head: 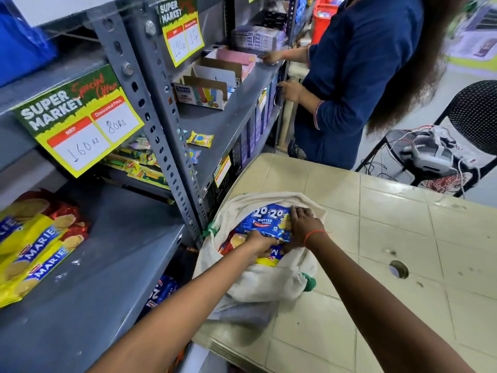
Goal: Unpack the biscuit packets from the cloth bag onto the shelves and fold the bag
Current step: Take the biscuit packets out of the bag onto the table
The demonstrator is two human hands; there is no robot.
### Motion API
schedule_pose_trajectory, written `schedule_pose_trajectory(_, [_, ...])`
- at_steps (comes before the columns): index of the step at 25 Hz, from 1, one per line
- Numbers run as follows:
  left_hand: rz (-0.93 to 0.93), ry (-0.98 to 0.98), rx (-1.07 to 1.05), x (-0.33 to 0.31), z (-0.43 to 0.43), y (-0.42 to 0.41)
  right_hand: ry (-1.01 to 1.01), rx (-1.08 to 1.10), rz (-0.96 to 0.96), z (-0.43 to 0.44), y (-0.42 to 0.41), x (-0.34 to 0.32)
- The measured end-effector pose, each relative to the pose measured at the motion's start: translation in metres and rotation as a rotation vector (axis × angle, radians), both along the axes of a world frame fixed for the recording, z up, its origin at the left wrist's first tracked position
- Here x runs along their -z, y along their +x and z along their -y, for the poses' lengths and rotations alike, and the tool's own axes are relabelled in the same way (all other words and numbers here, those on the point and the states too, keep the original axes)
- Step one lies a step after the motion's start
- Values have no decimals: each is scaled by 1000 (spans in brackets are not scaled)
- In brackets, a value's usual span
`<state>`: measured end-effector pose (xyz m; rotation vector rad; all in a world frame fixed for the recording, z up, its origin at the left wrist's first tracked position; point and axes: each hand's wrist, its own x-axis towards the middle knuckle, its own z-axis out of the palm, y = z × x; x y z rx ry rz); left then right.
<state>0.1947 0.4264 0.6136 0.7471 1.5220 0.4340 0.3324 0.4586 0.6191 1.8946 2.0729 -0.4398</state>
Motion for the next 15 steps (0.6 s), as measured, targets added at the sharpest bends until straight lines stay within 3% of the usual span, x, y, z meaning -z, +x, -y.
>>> schedule_pose_trajectory(4, [180, -83, -217, 1, 1, 0, 4, 41, 0, -9, -7, -1])
schedule_pose_trajectory(9, [283, -53, -581, -15, -3, -15, 11, 123, -318, 2, -20, -12])
schedule_pose_trajectory(13, [334, -123, -564, -44, 4, -35, 1, 334, -636, 14, -24, -31])
schedule_pose_trajectory(15, [351, -147, -472, -59, 18, -29, -126, 475, -817, 17, -14, -41])
